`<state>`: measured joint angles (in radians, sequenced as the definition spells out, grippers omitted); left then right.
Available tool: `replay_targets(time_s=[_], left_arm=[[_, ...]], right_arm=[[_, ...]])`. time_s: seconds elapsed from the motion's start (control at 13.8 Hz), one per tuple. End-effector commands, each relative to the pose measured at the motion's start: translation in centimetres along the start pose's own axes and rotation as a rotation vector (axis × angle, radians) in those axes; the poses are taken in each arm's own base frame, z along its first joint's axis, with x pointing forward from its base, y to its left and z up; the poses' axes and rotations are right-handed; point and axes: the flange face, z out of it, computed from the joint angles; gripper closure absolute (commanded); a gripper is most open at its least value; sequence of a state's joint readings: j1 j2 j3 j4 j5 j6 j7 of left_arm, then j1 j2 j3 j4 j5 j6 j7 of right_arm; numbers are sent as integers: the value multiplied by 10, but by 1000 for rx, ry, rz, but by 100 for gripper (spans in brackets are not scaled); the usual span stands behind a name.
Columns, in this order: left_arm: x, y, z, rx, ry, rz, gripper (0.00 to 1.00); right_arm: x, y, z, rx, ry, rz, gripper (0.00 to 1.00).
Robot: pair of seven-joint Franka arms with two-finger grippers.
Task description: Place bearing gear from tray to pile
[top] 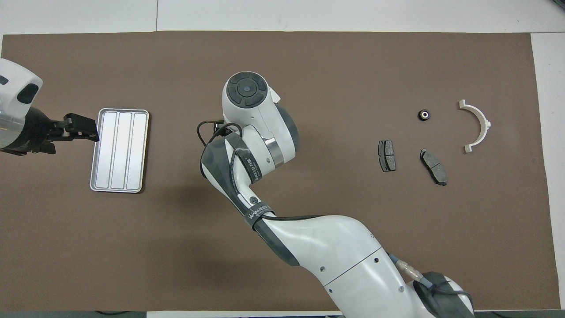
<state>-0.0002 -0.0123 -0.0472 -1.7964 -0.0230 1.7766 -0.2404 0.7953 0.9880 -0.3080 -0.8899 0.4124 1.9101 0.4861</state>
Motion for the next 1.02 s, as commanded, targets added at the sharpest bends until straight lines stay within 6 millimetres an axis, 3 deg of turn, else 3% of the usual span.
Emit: replay_targets(time_s=[0.0, 0.44, 0.94], left_arm=[[1, -1, -2, -21, 9, 4, 0], [1, -2, -2, -21, 11, -1, 0], [1, -2, -2, -22, 12, -3, 0]], right_arm=[[-3, 5, 5, 13, -35, 47, 0], [-14, 33, 36, 28, -39, 65, 0], [-24, 20, 34, 23, -57, 62, 0]])
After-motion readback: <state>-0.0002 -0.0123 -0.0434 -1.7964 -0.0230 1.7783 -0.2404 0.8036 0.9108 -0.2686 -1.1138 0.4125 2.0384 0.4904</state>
